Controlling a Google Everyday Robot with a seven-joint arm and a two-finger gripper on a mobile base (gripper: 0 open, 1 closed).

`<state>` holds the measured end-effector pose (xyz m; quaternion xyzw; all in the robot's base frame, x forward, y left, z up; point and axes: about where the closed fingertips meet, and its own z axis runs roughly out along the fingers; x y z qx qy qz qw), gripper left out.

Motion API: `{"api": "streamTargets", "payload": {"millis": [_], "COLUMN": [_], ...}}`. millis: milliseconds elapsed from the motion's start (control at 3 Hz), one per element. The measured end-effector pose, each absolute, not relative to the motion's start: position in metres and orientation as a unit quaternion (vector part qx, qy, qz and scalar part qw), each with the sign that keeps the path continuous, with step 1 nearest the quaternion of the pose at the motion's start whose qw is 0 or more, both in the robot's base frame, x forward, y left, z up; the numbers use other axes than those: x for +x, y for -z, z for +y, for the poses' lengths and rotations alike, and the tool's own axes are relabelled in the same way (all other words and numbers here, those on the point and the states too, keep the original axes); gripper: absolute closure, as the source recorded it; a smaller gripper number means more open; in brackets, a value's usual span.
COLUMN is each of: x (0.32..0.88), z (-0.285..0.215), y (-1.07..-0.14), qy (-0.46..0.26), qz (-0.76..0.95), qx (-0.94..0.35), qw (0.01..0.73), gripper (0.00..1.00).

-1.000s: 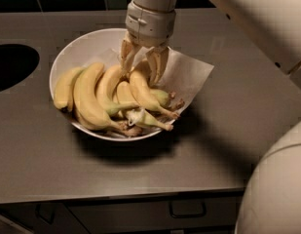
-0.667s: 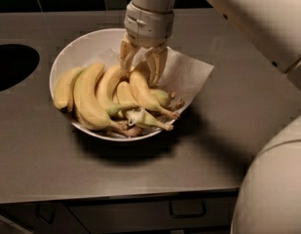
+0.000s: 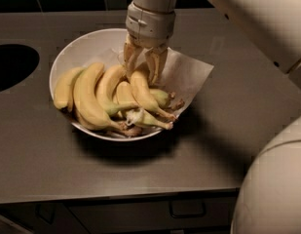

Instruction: Pick banana from white bowl

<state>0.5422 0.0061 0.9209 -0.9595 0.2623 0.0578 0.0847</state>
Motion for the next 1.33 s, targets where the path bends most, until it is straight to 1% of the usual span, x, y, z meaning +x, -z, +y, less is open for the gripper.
{"api": "streamTargets", "payload": {"millis": [333,667,1333], "x": [0.549,0.547,0.529], "z": [0.013,0.02,0.018], "y": [-0.924,-0.947,-0.989], "qy": [-0.042,-0.011,0.04], "qz": [0.262,0.246,0.237], "qx": [-0.958,-0.96,-0.957], "qw": [0.106,0.137,0.165], "gripper": [1.0,1.0,1.0]}}
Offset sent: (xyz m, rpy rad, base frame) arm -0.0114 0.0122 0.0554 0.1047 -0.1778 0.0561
